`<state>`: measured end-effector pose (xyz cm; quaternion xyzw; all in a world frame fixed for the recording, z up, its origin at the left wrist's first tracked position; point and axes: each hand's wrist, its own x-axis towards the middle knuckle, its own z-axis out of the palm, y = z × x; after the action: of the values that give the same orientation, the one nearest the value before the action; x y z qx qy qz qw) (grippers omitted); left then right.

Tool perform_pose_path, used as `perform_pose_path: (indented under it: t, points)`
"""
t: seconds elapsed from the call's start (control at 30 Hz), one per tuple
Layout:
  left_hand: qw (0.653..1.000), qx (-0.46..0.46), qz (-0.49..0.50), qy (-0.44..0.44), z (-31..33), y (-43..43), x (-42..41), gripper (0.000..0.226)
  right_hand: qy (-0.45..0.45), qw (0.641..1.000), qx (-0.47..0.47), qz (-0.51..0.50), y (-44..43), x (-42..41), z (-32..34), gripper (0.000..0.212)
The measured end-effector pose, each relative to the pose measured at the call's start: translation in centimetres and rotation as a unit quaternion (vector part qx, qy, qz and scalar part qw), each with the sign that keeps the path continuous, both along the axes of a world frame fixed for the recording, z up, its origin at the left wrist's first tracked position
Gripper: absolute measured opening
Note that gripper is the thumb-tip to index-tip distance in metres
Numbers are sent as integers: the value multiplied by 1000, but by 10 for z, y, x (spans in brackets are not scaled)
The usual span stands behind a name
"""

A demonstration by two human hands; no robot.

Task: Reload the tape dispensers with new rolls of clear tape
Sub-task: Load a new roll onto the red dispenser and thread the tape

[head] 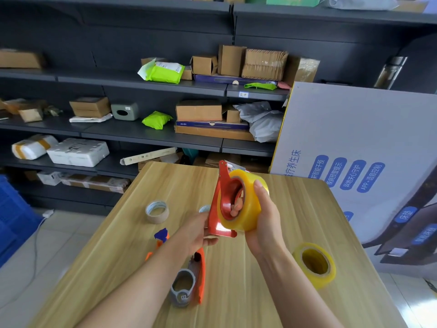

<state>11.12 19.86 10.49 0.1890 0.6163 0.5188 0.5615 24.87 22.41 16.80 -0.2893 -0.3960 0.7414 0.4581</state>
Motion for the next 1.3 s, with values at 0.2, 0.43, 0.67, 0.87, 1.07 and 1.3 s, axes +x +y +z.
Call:
perform_pose_path:
  t: [0.2, 0.43, 0.67, 0.87, 1.07, 1.3]
  points:
    - [999, 22, 9, -45, 4, -3, 11, 31, -29, 999, -11, -14, -2, 2, -1, 42]
    - [999, 34, 24, -28, -4, -7, 24, 37, -41, 999, -12, -23, -4, 6, 2, 44]
    - [997, 53, -4, -57, -5, -17, 50, 39, -27, 998, -47, -29, -3, 18, -3, 43]
    - [992, 64, -5, -113, -20, -36, 64, 23, -72, 997, -19, -29, -11, 30, -18, 44]
    - [986, 21, 10, -164, -37, -58, 78, 22, -124, 991, -47, -24, -28, 36, -39, 42]
    - [979, -53, 10, -196, -66, -96, 90, 19, -188, 978, -81, -26, -60, 44, -70, 38]
